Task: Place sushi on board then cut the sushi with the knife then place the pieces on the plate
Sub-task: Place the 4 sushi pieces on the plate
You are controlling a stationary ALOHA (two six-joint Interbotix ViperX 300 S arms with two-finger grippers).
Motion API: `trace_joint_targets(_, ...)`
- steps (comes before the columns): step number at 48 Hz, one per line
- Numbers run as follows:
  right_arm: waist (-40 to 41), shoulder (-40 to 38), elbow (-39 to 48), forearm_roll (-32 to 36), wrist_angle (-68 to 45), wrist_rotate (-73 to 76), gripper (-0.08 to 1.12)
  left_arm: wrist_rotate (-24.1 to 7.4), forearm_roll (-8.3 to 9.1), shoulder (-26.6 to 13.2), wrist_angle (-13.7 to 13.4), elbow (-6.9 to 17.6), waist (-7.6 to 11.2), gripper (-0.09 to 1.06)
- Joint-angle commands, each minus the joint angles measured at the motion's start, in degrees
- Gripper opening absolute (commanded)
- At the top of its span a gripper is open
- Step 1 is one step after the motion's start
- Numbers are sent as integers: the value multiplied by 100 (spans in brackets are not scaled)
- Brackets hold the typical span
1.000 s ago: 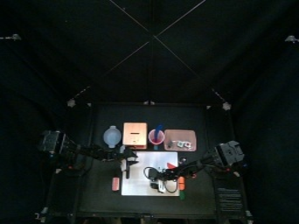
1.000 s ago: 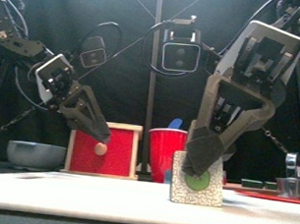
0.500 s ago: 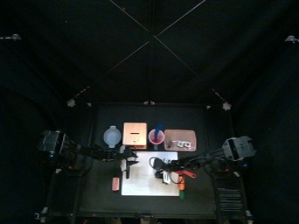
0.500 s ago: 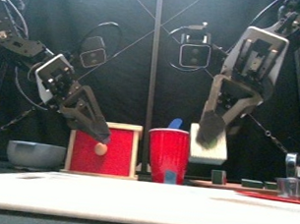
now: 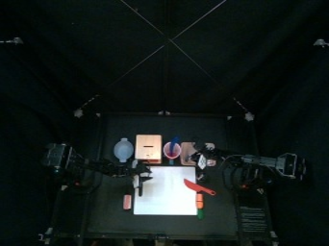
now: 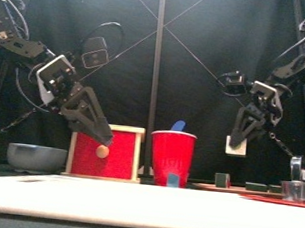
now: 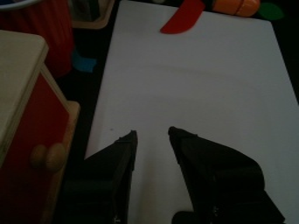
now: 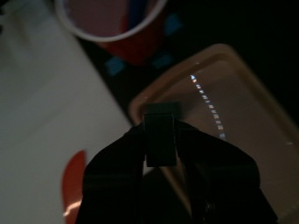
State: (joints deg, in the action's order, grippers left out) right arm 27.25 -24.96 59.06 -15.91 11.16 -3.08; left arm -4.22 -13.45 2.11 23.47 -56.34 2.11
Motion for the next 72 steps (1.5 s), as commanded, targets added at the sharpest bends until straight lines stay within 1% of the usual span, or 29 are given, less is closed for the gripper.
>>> trace_joint_targets(1, 624, -105, -53, 360, 18, -9, 61, -9, 18, 26, 26, 114, -35, 76)
trace_joint_targets(9, 791, 26, -220, 580, -79, -9, 61, 9, 18, 26, 26, 114, -44, 76)
trace_joint_targets(20, 791, 316, -246, 650, -70, -18, 61, 9, 18, 35, 26, 123, -44, 76)
trace_joint_targets(37, 976, 431, -246, 844, -141, -18, 61, 0, 18, 44, 26, 167, -132, 76)
trace_joint_targets(42, 984, 457, -220, 844, -132, -18, 67, 9, 9, 53, 26, 176, -123, 76)
trace_joint_targets(49, 976, 483, -237, 879, -141, -26, 84, 9, 9, 62, 26, 176, -132, 76)
trace_joint_targets(54, 976, 475, -264, 976, -141, -18, 91, 9, 18, 62, 18, 176, -132, 76)
trace_joint_targets(72, 791, 431, -299, 993, -141, -18, 92, 26, -9, 88, 18, 167, -123, 76)
